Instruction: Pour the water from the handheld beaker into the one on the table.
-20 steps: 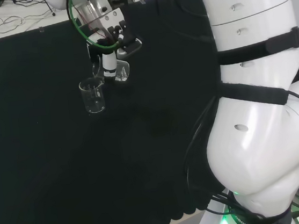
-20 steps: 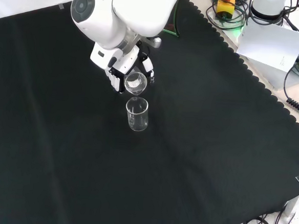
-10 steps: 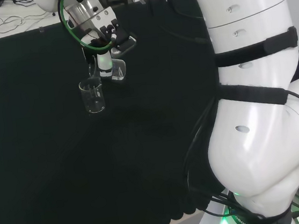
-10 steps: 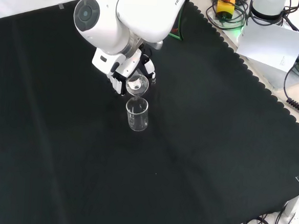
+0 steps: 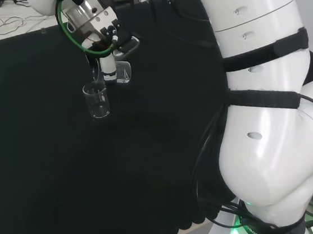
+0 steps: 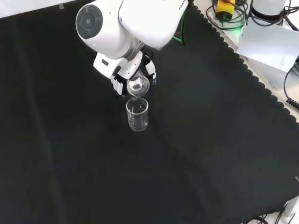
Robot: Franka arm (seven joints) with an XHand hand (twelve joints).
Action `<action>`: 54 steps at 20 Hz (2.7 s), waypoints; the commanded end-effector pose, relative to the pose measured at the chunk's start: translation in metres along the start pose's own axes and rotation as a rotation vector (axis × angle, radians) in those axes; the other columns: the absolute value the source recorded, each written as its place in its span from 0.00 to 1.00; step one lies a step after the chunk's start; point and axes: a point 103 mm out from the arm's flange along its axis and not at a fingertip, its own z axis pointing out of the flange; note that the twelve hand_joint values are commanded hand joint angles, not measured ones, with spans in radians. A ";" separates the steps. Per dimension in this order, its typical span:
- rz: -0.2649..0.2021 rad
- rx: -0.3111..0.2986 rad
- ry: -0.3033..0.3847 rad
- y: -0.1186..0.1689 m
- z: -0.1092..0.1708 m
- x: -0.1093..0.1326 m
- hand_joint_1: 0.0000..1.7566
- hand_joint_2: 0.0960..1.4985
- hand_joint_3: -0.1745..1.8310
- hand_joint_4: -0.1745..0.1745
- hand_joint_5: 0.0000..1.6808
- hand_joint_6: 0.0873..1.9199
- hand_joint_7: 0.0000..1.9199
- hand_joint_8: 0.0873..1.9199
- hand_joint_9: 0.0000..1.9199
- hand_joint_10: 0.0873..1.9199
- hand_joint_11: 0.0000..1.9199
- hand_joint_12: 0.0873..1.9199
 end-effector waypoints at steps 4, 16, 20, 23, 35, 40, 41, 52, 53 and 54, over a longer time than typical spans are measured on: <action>0.032 0.029 -0.038 -0.001 -0.002 0.004 0.80 0.46 0.35 0.00 0.68 0.40 0.58 0.45 0.66 0.33 0.62 0.35; 0.068 0.060 -0.073 -0.002 -0.009 0.007 0.80 0.46 0.35 0.00 0.68 0.40 0.58 0.45 0.66 0.33 0.62 0.35; 0.076 0.080 -0.080 -0.002 -0.011 0.008 0.80 0.46 0.35 0.00 0.68 0.40 0.58 0.45 0.66 0.33 0.62 0.35; 0.080 0.093 -0.087 -0.002 -0.012 0.009 0.80 0.46 0.35 0.00 0.68 0.40 0.58 0.45 0.66 0.33 0.62 0.35; 0.035 0.127 -0.104 0.000 -0.014 0.011 0.80 0.46 0.36 0.00 0.68 0.40 0.58 0.46 0.66 0.33 0.62 0.36; 0.036 0.135 -0.125 0.002 -0.015 0.016 0.80 0.46 0.36 0.00 0.67 0.40 0.57 0.46 0.66 0.33 0.62 0.36; 0.041 0.135 -0.127 0.002 -0.015 0.015 0.80 0.46 0.36 0.00 0.67 0.40 0.57 0.46 0.66 0.33 0.62 0.36; 0.097 0.163 -0.159 0.004 -0.020 0.022 0.80 0.46 0.36 0.00 0.67 0.41 0.57 0.46 0.66 0.34 0.61 0.36; 0.099 0.166 -0.160 0.004 -0.020 0.022 0.80 0.46 0.36 0.00 0.67 0.41 0.57 0.46 0.66 0.34 0.61 0.36; 0.101 0.171 -0.163 0.004 -0.020 0.022 0.80 0.46 0.36 0.00 0.67 0.41 0.57 0.46 0.66 0.34 0.61 0.36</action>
